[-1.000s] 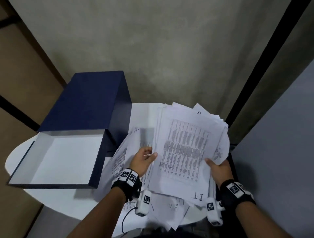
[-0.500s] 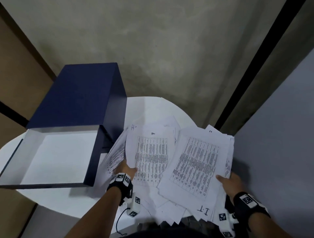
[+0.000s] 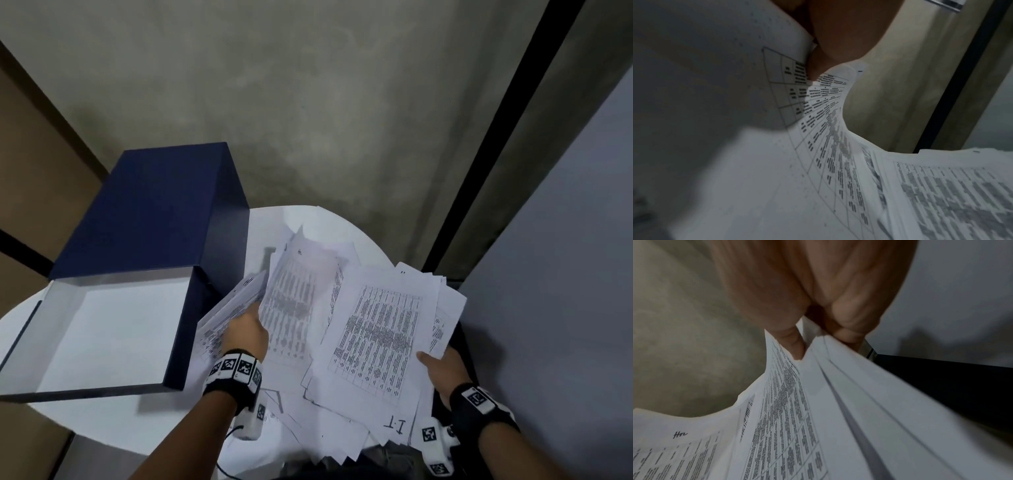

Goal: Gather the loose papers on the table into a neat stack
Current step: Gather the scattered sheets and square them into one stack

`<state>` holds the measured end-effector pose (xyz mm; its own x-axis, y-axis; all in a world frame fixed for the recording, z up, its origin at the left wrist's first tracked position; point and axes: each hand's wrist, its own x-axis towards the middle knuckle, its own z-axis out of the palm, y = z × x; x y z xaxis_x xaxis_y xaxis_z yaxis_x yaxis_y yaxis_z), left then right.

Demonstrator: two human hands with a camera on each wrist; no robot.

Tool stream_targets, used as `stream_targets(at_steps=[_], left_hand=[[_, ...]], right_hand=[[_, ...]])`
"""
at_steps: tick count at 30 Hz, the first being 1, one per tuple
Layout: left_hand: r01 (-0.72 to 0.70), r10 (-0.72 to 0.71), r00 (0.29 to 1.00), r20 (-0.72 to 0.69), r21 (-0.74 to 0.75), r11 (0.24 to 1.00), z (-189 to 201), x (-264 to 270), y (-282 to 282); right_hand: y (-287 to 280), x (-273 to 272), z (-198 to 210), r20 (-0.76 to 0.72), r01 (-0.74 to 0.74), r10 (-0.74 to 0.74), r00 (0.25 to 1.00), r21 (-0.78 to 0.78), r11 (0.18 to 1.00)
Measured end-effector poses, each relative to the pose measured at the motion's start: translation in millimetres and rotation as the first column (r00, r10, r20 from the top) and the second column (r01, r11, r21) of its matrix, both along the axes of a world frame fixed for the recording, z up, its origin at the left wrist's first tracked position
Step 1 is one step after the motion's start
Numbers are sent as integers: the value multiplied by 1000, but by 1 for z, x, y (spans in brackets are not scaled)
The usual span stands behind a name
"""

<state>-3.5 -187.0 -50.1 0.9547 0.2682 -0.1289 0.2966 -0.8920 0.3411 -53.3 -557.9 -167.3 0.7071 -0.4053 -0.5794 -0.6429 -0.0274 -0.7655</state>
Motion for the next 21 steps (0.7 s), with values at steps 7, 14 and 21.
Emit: stream_targets(at_steps=[7,14,21], left_hand=[[-18,20,985,169,-14,1000,45,3,10],[-97,238,955,176,-573,814,68,32,7],[-110,-64,963,-260,-602,791,2,6,-47]], right_hand=[[-5,10,-24,-39,-52,51,998,-34,998],[-6,14,-46,-5,-92,92,996,77,993],[20,1,42,-160,136,-71,985,445,885]])
